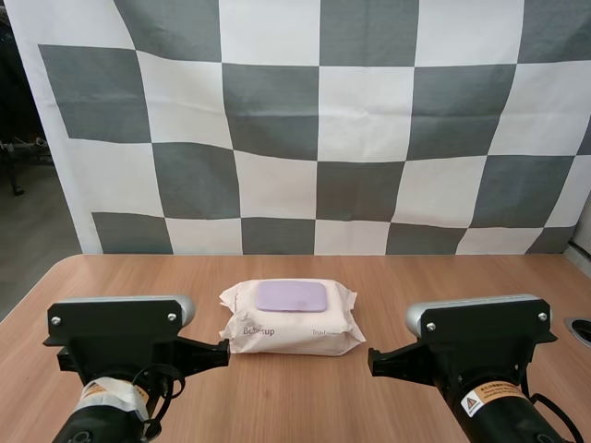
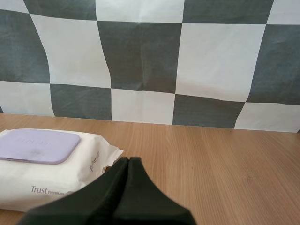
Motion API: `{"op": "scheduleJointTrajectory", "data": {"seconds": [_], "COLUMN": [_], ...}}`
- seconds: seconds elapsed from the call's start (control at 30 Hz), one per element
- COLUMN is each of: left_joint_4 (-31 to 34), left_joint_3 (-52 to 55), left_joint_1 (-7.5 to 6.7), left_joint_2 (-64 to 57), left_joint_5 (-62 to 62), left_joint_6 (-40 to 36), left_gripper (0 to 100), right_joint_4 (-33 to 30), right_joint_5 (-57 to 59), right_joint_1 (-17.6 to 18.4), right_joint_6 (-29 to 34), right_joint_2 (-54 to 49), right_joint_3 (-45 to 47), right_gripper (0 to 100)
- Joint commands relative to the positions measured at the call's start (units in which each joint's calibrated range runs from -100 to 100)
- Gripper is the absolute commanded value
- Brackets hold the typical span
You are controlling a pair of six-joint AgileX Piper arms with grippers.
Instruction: Open the wet wipes lid
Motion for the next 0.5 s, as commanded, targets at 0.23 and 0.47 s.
{"op": "scheduleJointTrajectory", "data": {"seconds": [0.23, 0.47], "left_joint_4": [0.8, 9.4], "left_joint_3": [0.0, 0.0], "left_joint_1": [-0.02, -0.02], "left_joint_2": [0.0, 0.0], "left_joint_5": [-3.7, -50.5], "left_joint_6": [0.1, 0.6], "left_gripper": [0, 0], "right_joint_4": [0.0, 0.0], "right_joint_5": [0.1, 0.1], "right_joint_1": [0.0, 0.0], "right_joint_6": [0.0, 0.0], "right_joint_2": [0.0, 0.0], "right_joint_3": [0.0, 0.0], "right_gripper": [0, 0]}}
